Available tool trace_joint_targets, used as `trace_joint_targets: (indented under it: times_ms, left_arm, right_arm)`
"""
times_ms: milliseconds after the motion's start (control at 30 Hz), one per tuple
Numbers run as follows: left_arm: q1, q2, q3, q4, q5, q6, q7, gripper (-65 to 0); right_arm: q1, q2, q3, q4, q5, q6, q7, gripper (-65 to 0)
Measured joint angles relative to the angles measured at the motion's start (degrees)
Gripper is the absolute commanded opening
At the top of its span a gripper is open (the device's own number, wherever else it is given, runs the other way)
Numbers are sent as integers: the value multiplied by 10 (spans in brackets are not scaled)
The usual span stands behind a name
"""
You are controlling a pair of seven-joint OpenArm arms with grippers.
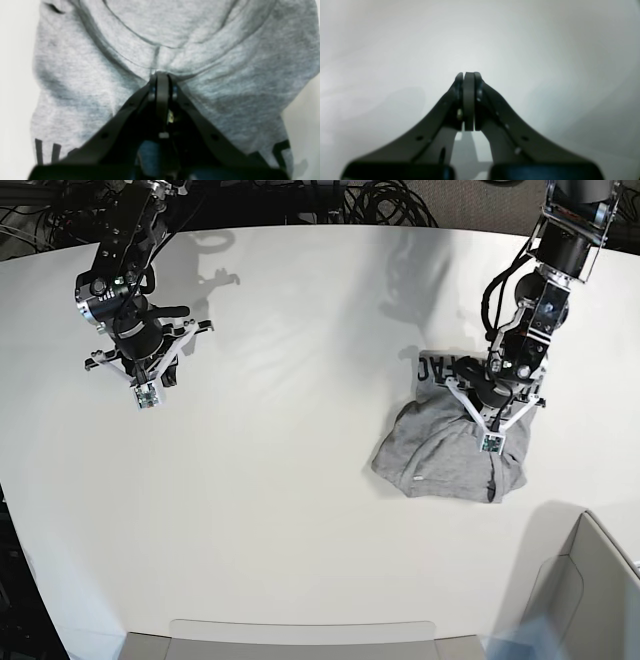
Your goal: Fold the T-shirt properly
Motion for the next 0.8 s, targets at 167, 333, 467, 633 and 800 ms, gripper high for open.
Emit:
trace_joint_targets:
  times_ms: [167,333,467,633,800]
  left_arm:
    - [2,5,-44,12,-3,-2,19,-650]
    - [34,18,-204,116,-1,10,48,-650]
    - [35,58,-319,219,7,10,34,-650]
    - [92,93,-370,330,1,7,-45,-650]
    - [227,88,-372,366,2,10,-160,-650]
  right_arm:
    - [0,-2,1,0,0,0,0,-650]
    - [12,2,0,0,-3,0,-1,-650]
    - [38,26,-15,25,46,0,14,-650]
    - [10,70,-45,48,117,0,149,-650]
    - [-93,85,-82,48,122,-1,285,-650]
